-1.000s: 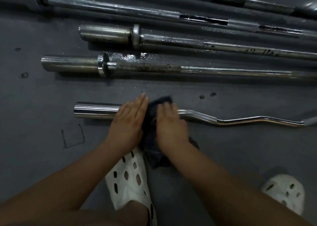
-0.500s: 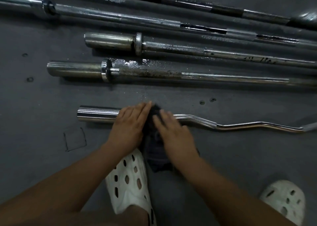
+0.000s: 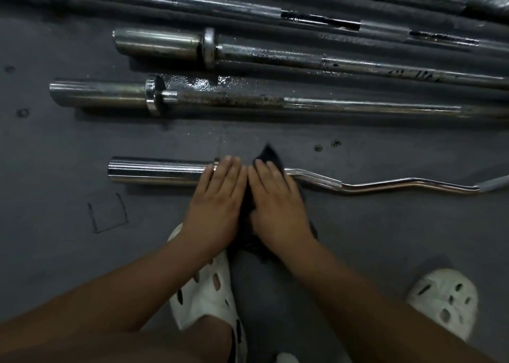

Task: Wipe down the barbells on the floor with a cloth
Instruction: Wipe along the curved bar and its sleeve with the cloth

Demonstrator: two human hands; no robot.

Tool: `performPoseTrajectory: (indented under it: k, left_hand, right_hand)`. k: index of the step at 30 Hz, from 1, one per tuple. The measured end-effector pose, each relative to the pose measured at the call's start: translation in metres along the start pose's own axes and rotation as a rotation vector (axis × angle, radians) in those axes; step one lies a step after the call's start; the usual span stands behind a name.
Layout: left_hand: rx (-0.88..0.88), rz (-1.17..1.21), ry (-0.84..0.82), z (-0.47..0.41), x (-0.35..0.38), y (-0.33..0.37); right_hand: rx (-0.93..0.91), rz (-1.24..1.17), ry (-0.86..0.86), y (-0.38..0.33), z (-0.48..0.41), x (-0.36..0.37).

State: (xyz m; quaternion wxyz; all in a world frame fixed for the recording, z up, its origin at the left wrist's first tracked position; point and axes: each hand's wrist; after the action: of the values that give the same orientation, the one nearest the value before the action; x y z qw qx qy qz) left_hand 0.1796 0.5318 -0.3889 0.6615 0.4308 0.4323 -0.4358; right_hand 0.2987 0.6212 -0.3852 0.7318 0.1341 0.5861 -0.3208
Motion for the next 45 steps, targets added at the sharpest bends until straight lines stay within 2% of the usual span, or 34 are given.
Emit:
performPoseTrajectory:
  k: [2,4,6,7,9,11,12,15,17,20,22,26,28,32,36,40,45]
  left_hand:
    - [0.019,-0.017,-0.009,0.001,-0.003,-0.003]
    - [0.014,-0.037,-0.004,0.001,-0.006,-0.001]
    - [0.061,-0.015,0.011,-0.002,-0.003,0.011]
    - [0.111,0.008,0.008,-0.003,0.0,0.018]
    - [0.19,0.028,-0.026,-0.005,0.007,0.025]
    - [0.212,-0.002,-0.041,-0.006,0.012,0.022]
    - [0.212,-0.013,-0.038,-0.006,0.014,0.022]
    - [0.177,-0.008,-0.004,-0.006,0.013,0.031]
    - [0.185,-0.007,0.014,-0.014,0.014,0.042]
    - [0.23,-0.018,0.01,-0.03,0.013,0.043]
    - [0.264,-0.042,-0.025,-0.037,0.011,0.038]
    - [0.282,-0.088,-0.08,-0.037,0.005,0.034]
    - [0.268,-0.115,-0.109,-0.037,0.003,0.039]
    - [0.236,-0.12,-0.13,-0.04,-0.006,0.058]
    - [0.244,-0.114,-0.171,-0.045,-0.025,0.08]
    - [0.271,-0.133,-0.147,-0.041,-0.049,0.086]
    - [0.297,-0.144,-0.198,-0.026,-0.091,0.093]
  right_hand:
    - [0.057,0.096,-0.003,0.046,0.012,-0.002]
    - [0.246,0.082,-0.03,0.08,0.021,-0.008]
    - [0.409,0.046,-0.032,0.067,0.02,-0.008]
    - [0.424,0.033,-0.019,0.05,0.016,-0.006]
    - [0.288,0.033,-0.035,0.026,0.013,-0.002]
    - [0.11,0.087,-0.047,0.039,0.015,-0.006]
    - [0.105,0.109,-0.048,0.06,0.019,-0.009]
    - [0.365,0.073,-0.066,0.108,0.035,-0.01]
    - [0.425,-0.001,-0.018,0.088,0.035,-0.006]
    - [0.166,-0.071,-0.079,0.06,0.031,-0.007]
    - [0.063,-0.068,-0.102,0.087,0.034,-0.016]
    - [0.339,-0.061,-0.096,0.168,0.055,-0.019]
    - [0.338,-0.039,-0.08,0.168,0.057,-0.017]
    - [0.065,-0.059,-0.157,0.146,0.05,-0.025]
    - [-0.14,-0.057,-0.32,0.165,0.047,-0.054]
    - [-0.198,-0.031,-0.184,0.175,0.06,-0.065]
    - [-0.274,0.005,-0.016,0.171,0.088,-0.079]
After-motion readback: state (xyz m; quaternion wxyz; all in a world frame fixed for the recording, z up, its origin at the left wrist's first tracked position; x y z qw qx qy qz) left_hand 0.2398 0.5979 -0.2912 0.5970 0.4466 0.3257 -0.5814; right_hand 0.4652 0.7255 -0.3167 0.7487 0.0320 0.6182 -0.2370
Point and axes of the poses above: each hand's wrist, its own z-axis away from the middle knuckle, its own x-axis out of the palm, y = z × x, and after that the axes turned 3 degrees about z, right-handed
